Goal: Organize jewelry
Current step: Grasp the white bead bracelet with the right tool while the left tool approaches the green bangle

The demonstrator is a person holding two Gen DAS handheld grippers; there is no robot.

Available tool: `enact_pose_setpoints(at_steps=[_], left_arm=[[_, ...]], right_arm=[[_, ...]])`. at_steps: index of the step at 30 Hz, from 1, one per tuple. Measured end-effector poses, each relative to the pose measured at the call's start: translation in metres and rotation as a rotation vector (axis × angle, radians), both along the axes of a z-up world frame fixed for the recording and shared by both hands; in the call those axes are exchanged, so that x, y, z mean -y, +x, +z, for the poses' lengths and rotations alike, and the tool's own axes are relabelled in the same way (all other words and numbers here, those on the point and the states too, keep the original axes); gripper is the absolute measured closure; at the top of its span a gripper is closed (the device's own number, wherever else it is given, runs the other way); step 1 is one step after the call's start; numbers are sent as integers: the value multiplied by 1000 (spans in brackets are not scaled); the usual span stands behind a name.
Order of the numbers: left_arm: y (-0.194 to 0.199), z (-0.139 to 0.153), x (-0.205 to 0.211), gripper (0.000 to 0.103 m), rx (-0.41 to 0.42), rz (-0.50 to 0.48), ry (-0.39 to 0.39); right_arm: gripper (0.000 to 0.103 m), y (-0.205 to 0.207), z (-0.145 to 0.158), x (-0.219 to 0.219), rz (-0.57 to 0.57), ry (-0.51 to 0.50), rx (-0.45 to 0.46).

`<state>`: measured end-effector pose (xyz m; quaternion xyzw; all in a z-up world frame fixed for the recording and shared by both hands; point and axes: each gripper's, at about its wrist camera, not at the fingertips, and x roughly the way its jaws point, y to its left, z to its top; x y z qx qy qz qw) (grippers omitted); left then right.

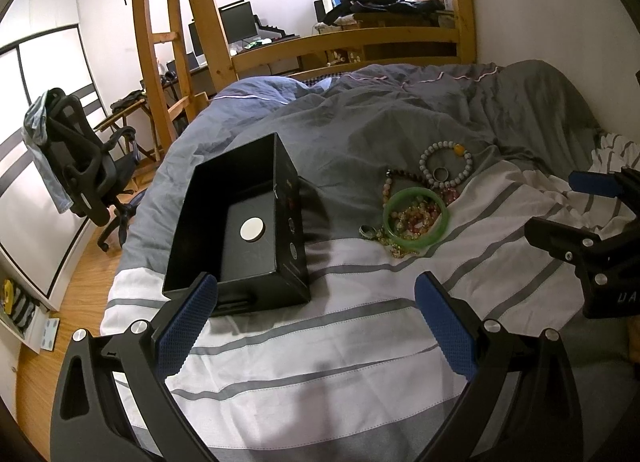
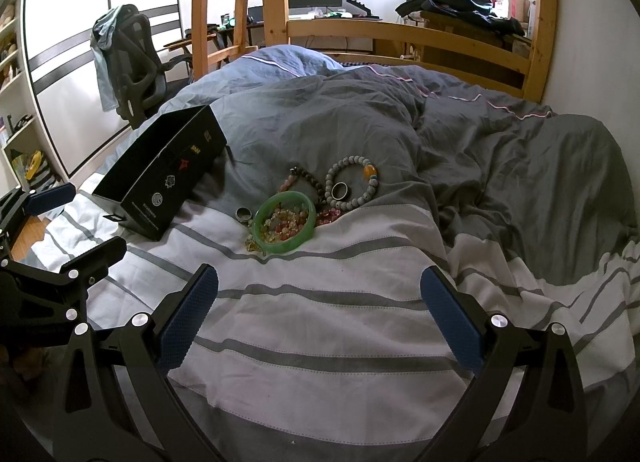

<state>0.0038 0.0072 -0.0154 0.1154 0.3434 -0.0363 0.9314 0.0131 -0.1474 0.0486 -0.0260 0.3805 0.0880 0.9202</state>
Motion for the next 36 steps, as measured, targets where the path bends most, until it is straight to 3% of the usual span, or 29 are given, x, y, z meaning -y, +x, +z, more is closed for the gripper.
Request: enact_pose_setpoints(at_steps=[13,22,24,26,29,34,36], left_arm=[[0,2,4,6,-15,-22,-4],[6,-2,21,6,-52,-116,12],[10,-6,32,6,-71,-161,31],[13,-9,44,6,-75,-205,51],[19,-13,62,6,-73,-266,67],[46,-27,92,6,-97,-326,72],[60,-34,98,7,-106,-321,76]], right_arm=[[3,0,0,0,0,2,-3],[4,10,-19,8,-34,24,-35],[12,21,-27,16,-47,77,-76],[30,35,-31,24,-63,131,-121],[35,51,-33,32,-83,192,-159],[37,82,-23,24,-69,130,-96],[42,100,-25,19,-71,88,-93]])
